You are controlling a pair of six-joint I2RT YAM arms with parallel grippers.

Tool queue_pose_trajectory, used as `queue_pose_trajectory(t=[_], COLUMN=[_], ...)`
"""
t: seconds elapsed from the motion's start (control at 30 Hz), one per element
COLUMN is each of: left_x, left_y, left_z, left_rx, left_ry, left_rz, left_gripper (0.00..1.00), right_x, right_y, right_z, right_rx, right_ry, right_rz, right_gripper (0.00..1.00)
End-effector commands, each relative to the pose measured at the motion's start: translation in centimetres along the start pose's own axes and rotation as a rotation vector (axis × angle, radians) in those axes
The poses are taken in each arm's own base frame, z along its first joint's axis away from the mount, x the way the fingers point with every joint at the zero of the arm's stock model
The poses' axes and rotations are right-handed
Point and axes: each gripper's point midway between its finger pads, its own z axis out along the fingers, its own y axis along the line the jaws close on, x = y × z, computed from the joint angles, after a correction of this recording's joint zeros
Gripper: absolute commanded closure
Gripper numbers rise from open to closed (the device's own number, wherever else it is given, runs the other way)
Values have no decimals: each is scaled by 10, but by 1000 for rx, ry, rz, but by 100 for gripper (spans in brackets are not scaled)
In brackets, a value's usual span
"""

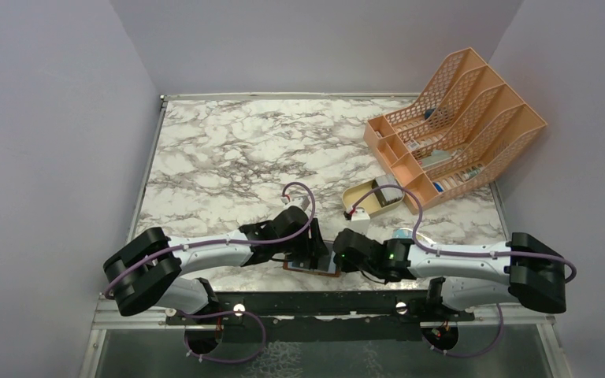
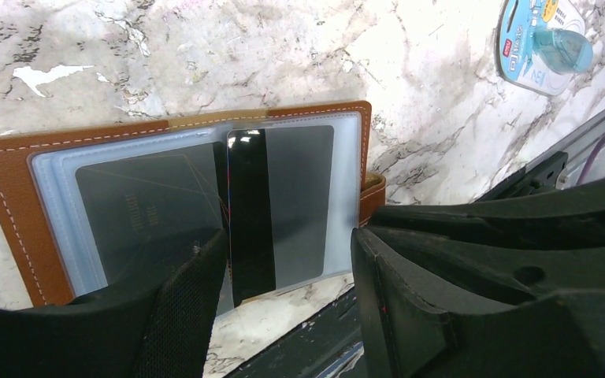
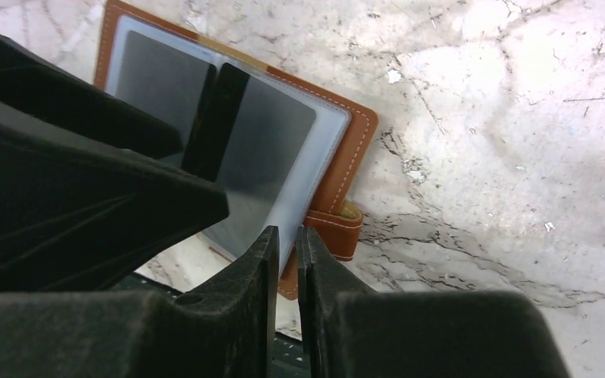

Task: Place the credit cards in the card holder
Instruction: Insert the credit card into the card holder.

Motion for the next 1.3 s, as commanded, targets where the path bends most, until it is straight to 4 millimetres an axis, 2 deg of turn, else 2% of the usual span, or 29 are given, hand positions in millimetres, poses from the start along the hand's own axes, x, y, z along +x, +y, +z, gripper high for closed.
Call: queue_pose_trajectory(t=[0.0,0.33,0.8,1.1,1.27], left_x=[-1,-2,10,11,9], left_y=[4,4,-5,-11,-22], left_z=[2,6,12,14,13], left_rx=[-7,-16,54,92,145], left_ry=[-17,-12,36,41,32], left_rz=[15,22,-35,-44,-52], left_gripper=[39,39,39,39,39], right_x=[10,25,30,30,28], right_y=[-8,-25,-27,-29,-30], right_z=[11,18,21,21,19], right_rx=[22,64,64,69,72], right_ry=[15,38,48,46,37], right_rz=[-5,-1,5,7,11], right_gripper=[85,86,86,87,87])
